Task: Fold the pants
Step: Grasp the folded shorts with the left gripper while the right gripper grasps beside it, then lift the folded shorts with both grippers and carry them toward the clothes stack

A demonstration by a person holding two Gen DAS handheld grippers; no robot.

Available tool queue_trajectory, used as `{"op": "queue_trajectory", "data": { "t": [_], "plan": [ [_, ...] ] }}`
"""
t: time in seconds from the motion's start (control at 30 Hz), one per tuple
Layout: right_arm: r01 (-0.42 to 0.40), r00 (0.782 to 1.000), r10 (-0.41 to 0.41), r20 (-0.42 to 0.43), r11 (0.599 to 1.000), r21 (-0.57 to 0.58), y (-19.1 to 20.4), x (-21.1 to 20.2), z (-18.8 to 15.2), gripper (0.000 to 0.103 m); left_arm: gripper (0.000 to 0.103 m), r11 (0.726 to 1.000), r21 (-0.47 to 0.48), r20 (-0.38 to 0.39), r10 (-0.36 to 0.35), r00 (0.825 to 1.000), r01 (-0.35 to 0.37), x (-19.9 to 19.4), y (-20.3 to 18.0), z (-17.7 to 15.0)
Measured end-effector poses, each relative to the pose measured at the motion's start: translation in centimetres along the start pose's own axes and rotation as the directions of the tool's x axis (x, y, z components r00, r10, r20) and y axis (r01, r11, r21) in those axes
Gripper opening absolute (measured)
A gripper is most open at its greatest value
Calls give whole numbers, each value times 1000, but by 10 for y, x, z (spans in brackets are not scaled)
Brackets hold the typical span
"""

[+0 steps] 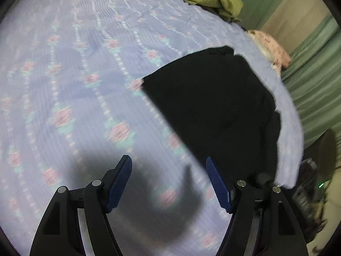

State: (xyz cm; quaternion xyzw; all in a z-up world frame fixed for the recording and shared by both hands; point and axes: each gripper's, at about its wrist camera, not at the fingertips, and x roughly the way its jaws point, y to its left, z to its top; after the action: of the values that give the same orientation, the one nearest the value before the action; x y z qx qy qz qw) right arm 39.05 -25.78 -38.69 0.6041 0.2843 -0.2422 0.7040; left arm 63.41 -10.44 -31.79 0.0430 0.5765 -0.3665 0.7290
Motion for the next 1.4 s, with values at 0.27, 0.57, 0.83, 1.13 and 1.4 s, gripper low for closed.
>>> {"op": "queue_trajectory", "data": {
  "t": [0.27, 0.57, 0.83, 1.13, 1.4],
  "plan": [
    [46, 999, -46, 10, 999, -18, 13, 7, 7, 80, 71, 985, -162, 51, -58, 997, 65, 39, 17, 55],
    [137, 990, -138, -7, 989, -61, 11, 2, 4, 51, 40, 975, -202, 40, -87, 995, 93, 55, 12, 65],
    [171, 983, -181, -38, 968, -185, 33, -11, 14, 13, 15, 988, -155, 25, -19, 1000, 22, 32, -13, 73],
    [234, 972, -209, 108, 894, -381, 98, -73, 24, 9, 12, 994, 12, 129, 105, 986, -108, -30, -68, 81],
    [172, 983, -127, 134, 895, -412, 128, -150, 27, 9, 11, 991, 82, 206, 90, 974, -109, -112, -112, 69]
  ]
}}
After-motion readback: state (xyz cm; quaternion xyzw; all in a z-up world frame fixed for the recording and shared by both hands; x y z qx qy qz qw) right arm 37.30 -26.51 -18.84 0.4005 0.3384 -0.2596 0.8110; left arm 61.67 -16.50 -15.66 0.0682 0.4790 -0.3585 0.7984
